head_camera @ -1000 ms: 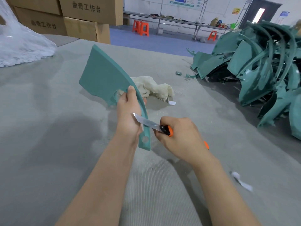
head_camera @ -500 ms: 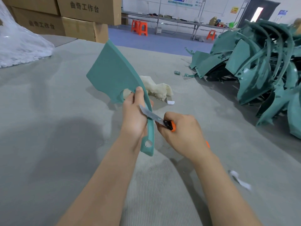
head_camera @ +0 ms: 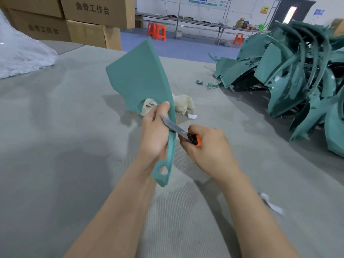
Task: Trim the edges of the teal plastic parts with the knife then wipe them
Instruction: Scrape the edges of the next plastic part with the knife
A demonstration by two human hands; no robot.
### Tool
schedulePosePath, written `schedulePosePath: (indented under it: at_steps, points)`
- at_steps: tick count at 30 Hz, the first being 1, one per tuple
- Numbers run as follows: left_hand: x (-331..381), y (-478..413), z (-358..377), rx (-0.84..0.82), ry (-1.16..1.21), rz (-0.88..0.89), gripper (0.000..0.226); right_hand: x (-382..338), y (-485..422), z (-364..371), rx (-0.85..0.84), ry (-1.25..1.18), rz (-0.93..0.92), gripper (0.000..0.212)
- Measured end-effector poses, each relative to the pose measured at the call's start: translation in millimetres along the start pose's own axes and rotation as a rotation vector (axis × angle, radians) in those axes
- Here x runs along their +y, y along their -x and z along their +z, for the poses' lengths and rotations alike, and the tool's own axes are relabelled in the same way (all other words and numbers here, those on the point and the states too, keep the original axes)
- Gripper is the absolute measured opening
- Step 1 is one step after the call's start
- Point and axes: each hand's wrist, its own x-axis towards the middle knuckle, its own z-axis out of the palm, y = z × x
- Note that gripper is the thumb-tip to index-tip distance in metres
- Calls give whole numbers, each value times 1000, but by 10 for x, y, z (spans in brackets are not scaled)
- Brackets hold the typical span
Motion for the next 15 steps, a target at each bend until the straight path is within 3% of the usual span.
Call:
schedulePosePath:
  at_steps: [5, 15]
  points:
    - [24, 20, 10, -81, 17, -31, 64, 16, -13, -2, 43, -8, 4, 44]
    - [72, 99, 66, -186, 45, -37, 72, 59, -32, 17, 109, 7, 3, 44]
